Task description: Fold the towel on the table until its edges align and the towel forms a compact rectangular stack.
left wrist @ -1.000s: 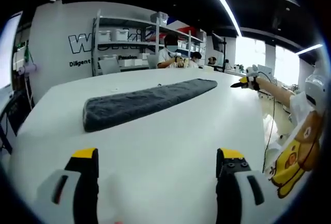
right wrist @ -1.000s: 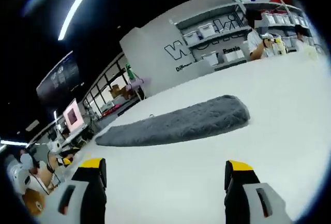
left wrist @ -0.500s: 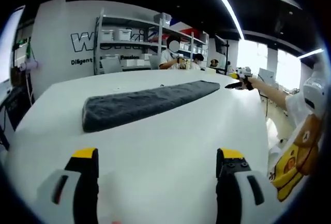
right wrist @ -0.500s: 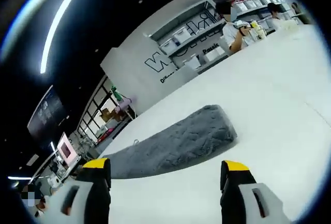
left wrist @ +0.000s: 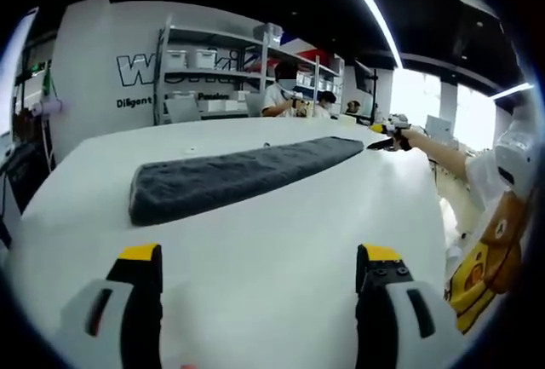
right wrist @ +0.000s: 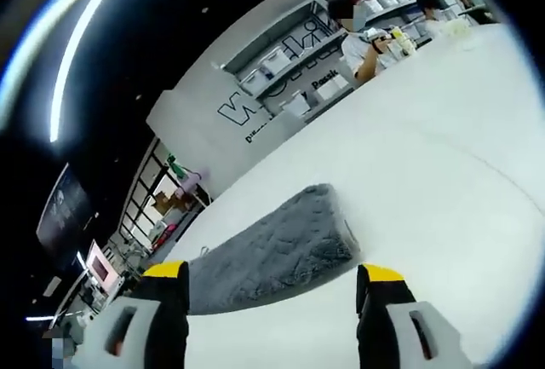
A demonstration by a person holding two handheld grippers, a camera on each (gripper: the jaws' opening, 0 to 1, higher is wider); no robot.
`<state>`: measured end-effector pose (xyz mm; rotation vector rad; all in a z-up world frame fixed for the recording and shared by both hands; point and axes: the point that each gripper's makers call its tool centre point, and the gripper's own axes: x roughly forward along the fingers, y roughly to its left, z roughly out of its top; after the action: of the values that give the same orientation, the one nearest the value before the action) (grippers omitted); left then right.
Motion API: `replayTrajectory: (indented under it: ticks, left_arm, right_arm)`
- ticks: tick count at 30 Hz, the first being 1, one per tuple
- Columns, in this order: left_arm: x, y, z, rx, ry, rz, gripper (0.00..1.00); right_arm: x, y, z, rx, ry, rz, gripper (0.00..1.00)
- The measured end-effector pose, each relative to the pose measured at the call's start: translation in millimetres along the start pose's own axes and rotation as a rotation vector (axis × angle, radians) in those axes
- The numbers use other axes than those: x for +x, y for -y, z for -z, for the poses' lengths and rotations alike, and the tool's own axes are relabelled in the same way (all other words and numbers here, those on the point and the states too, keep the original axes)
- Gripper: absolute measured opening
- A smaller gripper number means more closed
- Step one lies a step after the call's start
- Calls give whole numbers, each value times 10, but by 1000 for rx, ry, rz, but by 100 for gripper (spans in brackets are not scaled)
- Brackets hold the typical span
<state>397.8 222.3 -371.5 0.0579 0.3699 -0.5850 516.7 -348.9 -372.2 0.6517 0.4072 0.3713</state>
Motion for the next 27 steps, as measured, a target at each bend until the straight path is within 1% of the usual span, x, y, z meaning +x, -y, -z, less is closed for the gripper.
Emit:
replayTrajectory:
  ticks: [6,12,15,18,20,22,24,25,26,27]
  left_arm:
    - [1,18,-4,-5,9,0,99]
    - [-15,-23,12,-6,5,-11,99]
    - [-38,-42,18,-11,8,-14,99]
    - [-62,-58,25,-14,11,-20,99]
    - [-74,-66,25,-15,13,-22,99]
    - [-83,-75,23,-15,16,-24,99]
    - [-89,-80,23,-14,16,-27,99]
    - [-91,-85,22,-14,17,-29,99]
    - [-93,-93,20,-14,18,-30,99]
    - [-94,-99,18,-14,19,-32,99]
  right_arm:
    - [62,24,-2,8,9,4,77]
    - [115,40,47,8,15,27,63]
    - [121,66,70,-23,15,54,53]
    - [119,64,61,-33,37,62,40]
    - [114,69,54,-49,52,79,29]
    - [94,74,19,-92,79,104,18]
    - [65,29,27,-99,87,106,9]
    - [106,166,-126,-89,98,111,8]
    - [263,597,-566,-80,102,112,7]
    - [291,672,-663,-85,106,114,6]
